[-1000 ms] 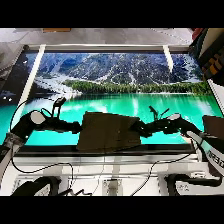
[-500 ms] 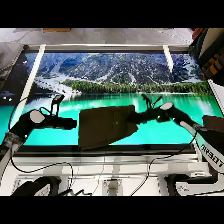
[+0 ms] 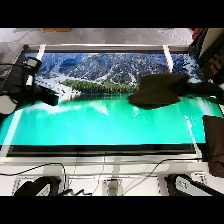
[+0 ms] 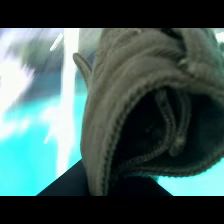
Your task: Fold the clothes and pants, and hang the long-sleeved shirts on hangers.
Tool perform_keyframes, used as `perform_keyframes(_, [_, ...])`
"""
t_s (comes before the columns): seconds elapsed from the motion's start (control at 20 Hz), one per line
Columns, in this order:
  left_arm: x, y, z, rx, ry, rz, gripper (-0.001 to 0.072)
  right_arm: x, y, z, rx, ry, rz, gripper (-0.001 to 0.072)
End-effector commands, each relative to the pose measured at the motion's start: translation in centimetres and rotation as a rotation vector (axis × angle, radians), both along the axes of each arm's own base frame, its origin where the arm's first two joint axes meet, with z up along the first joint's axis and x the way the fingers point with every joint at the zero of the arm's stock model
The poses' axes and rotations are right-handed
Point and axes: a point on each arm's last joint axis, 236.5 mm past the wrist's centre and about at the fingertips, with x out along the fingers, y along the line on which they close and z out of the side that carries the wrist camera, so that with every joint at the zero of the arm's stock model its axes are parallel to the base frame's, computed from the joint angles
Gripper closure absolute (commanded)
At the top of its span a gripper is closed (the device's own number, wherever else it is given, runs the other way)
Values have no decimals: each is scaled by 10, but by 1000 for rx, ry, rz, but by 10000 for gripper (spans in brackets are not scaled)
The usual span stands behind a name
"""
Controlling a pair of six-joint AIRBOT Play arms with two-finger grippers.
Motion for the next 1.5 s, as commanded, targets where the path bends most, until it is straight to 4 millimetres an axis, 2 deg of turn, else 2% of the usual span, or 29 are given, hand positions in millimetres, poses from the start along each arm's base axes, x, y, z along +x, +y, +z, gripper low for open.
perform_keyframes(0.0, [-6, 10, 41, 44, -112, 11, 697, -50, -129, 25, -133, 30, -370, 672])
perform_keyframes(0.1, [-7, 10, 42, 44, -115, 11, 697, -91, -194, 26, -152, 80, -594, 672])
perform_keyframes(0.15, [-7, 10, 42, 44, -114, 11, 697, -111, -219, 24, -139, 105, -690, 672])
perform_keyframes(0.25, [-7, 10, 42, 44, -114, 11, 697, -153, -257, 16, -91, 165, -859, 673])
perform_keyframes(0.3, [-7, 10, 42, 44, -114, 11, 697, -175, -270, 9, -75, 211, -934, 673])
perform_keyframes(0.4, [-7, 10, 42, 44, -114, 11, 697, -224, -289, -8, -41, 330, -1112, 674])
perform_keyframes(0.5, [-7, 10, 42, 44, -114, 11, 697, -268, -295, -23, -41, 473, -1239, 673])
perform_keyframes(0.55, [-7, 10, 42, 44, -114, 11, 697, -285, -295, -28, -57, 535, -1271, 672])
perform_keyframes(0.6, [-7, 10, 42, 44, -113, 11, 697, -292, -295, -30, -72, 564, -1278, 671])
perform_keyframes(0.65, [-7, 10, 42, 44, -114, 11, 697, -295, -296, -30, -85, 570, -1283, 596])
perform_keyframes(0.75, [-7, 10, 42, 44, -114, 11, 697, -295, -296, -30, -86, 572, -1283, 16])
perform_keyframes(0.8, [-7, 10, 42, 44, -114, 11, 698, -295, -296, -30, -88, 573, -1281, 36])
perform_keyframes(1.0, [-7, 10, 42, 44, -114, 11, 697, -296, -293, -31, -82, 584, -1273, 39])
perform_keyframes(1.05, [-7, 10, 42, 44, -114, 11, 697, -295, -292, -31, -80, 585, -1268, 65])
perform_keyframes(1.1, [-7, 10, 42, 44, -114, 11, 697, -290, -289, -31, -62, 577, -1258, 286])
perform_keyframes(1.15, [-7, 10, 42, 44, -114, 11, 697, -281, -285, -31, -45, 562, -1235, 623])
perform_keyframes(1.2, [-7, 10, 42, 44, -114, 11, 697, -263, -278, -29, -42, 532, -1175, 673])
perform_keyframes(1.3, [-7, 10, 42, 44, -115, 11, 698, -210, -250, -23, -79, 453, -959, 674])
perform_keyframes(1.35, [-7, 10, 42, 44, -114, 11, 698, -181, -227, -20, -93, 419, -848, 674])
perform_keyframes(1.45, [-7, 10, 42, 44, -115, 11, 697, -127, -163, -17, -158, 373, -585, 674])
